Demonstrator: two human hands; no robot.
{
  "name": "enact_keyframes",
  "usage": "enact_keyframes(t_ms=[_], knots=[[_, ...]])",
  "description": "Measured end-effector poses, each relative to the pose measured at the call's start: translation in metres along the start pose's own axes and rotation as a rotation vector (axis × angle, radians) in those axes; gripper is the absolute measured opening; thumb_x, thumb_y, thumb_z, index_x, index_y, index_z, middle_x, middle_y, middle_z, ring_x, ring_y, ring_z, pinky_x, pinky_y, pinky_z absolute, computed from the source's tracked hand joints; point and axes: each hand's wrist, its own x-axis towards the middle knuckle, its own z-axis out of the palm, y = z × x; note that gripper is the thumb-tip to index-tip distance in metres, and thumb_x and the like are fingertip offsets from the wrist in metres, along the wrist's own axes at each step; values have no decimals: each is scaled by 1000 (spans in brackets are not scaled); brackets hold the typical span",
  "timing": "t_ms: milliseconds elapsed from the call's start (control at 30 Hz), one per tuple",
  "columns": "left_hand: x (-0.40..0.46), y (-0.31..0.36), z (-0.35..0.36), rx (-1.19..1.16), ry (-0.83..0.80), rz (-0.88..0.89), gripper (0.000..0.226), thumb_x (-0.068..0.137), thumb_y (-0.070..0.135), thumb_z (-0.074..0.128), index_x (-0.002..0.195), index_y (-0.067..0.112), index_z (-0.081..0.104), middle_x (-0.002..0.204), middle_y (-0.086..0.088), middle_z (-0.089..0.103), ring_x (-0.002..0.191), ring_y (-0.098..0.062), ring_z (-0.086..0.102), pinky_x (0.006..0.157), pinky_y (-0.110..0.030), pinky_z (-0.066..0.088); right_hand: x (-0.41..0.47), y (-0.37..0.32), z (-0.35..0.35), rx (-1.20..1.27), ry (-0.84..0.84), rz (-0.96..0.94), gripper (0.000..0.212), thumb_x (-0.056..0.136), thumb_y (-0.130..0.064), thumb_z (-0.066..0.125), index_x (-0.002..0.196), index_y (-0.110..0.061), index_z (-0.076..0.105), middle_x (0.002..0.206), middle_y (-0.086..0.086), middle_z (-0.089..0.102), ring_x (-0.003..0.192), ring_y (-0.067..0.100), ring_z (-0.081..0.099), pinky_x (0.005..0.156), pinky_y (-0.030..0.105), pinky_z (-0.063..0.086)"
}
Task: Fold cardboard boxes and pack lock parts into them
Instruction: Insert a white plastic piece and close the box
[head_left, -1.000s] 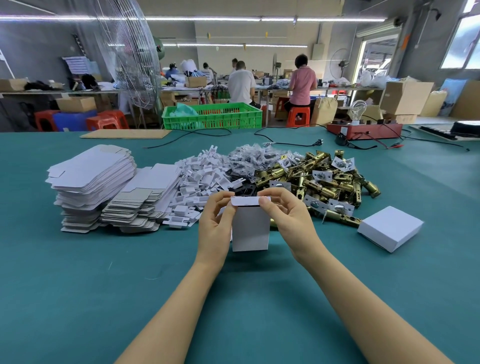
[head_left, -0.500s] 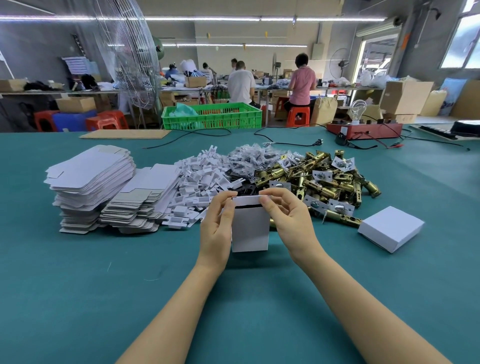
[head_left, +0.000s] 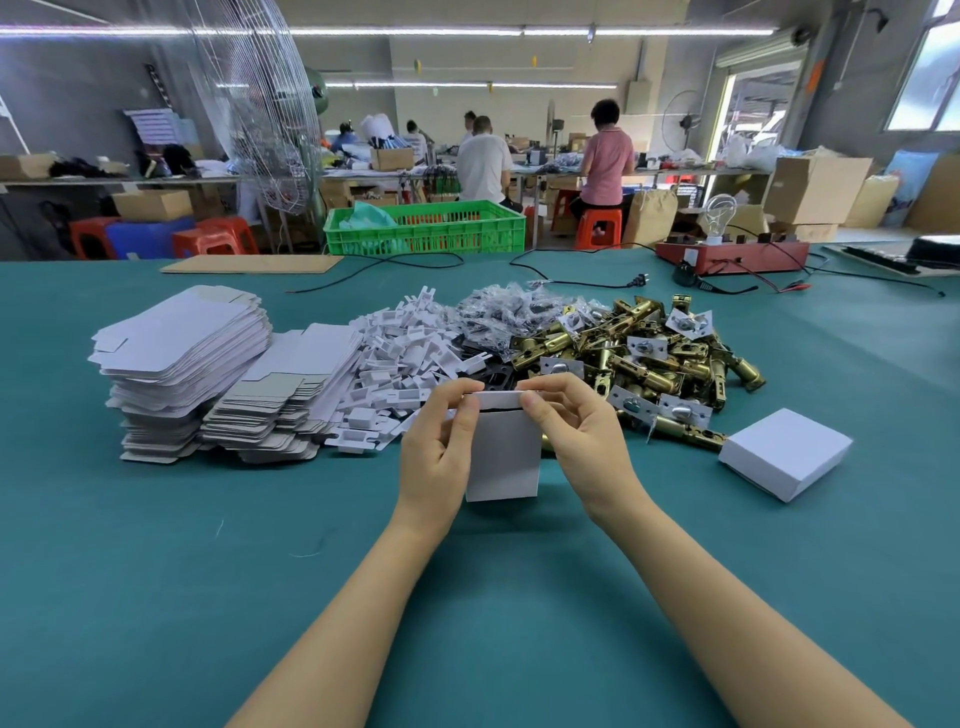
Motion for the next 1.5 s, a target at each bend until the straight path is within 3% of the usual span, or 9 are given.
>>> enact_keyframes(t_ms=[200,333,433,633,767,933,1200,1333,1500], knots=[[0,2,-1,5,-10,12,14,96,30,46,99,34,59,92,22,62,71,-17,51,64,-30,43,0,1,-1,-2,-25,3,6,92,-10,62,93,-14,67,82,-12,67,77,1,62,68,15,49],[1,2,-2,20,-16,29,14,96,28,47,98,33,59,91,21,62,70,-12,51,64,-27,43,0,1,-3,-14,-41,10,8,92,-11,62,92,-17,67,90,2,67,80,4,63,71,23,49],[1,2,-4,25,-22,37,12,96,27,48,98,32,59,92,16,62,68,-20,50,62,-30,42,1,1,-4,-21,-44,12,8,92,-11,62,92,-17,67,96,10,68,82,6,63,73,28,50],[4,6,-6,22,-33,-6,10,94,28,50,94,31,61,85,19,63,66,-4,50,60,-16,40,1,4,-5,-41,-61,6,9,93,-12,61,92,-19,67,86,-12,69,82,4,62,71,22,50],[7,7,-10,48,-89,-23,18,99,15,55,93,32,61,83,13,62,64,-5,55,60,-24,46,3,4,-6,-64,-53,-1,11,94,-13,59,92,-20,66,86,-14,68,82,4,61,71,19,48],[6,10,-10,142,-104,33,22,99,15,53,91,35,55,76,16,59,54,4,49,53,-8,35,1,3,-6,-64,-52,-13,10,94,-12,60,92,-19,66,88,-8,68,82,4,61,72,19,47],[5,7,-8,105,-78,65,9,95,25,50,93,22,59,76,13,60,51,-3,44,51,-11,32,-1,2,-6,-71,-57,-18,8,94,-12,60,94,-18,66,94,4,68,82,5,60,74,21,47],[6,10,-6,19,-66,-23,14,94,34,49,85,27,57,72,16,57,60,-9,45,56,-36,37,-1,2,-6,-63,-62,-17,8,94,-13,59,94,-17,66,90,-4,68,80,3,59,71,17,46],[6,12,-7,0,-79,-62,21,98,35,54,89,18,61,71,11,61,58,-5,48,56,-21,37,1,2,-7,-47,-58,-1,10,96,-13,57,92,-18,65,83,-16,66,78,1,58,69,18,47]])
